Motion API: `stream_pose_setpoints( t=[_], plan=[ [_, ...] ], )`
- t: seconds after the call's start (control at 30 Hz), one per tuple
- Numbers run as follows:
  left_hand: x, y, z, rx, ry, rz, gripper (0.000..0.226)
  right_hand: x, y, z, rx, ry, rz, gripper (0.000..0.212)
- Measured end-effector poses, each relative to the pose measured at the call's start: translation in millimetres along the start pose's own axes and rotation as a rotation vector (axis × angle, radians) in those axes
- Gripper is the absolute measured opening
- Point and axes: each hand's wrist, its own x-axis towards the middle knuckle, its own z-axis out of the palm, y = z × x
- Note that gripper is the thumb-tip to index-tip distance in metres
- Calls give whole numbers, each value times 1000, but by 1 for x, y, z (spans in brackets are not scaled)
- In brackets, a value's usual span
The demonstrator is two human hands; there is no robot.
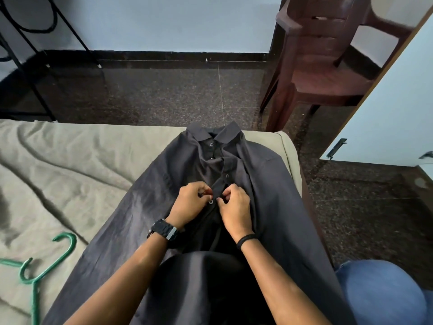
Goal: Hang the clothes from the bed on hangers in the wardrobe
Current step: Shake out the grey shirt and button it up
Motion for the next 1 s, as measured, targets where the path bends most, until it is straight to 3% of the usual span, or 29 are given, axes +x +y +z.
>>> stream_pose_setpoints(
  t=[0.2, 0.43, 0.5, 0.63, 0.7, 0.87, 1.0],
  plan=[
    [-13, -1, 17, 137, 59, 38, 14, 0, -2, -6, -94, -72, 22, 29],
    [-16, 3, 16, 161, 73, 7, 9, -6, -1, -6, -149, -23, 0, 22],
    [-17, 3, 16, 55, 88, -62, 5, -6, 3, -9, 9, -19, 52, 19],
    [-24, 11, 19, -471, 48, -276, 6, 0, 11, -17, 296, -40, 159, 15],
    [-27, 16, 21, -622, 38, -304, 5, 1, 14, -18, 381, -90, 157, 12],
    [-32, 22, 19, -732, 21, -300, 3, 0, 17, -19, 433, -197, 78, 12],
    [-35, 24, 20, -753, 47, -310, 4, -2, 15, -18, 397, -162, 2, 19]
  ],
)
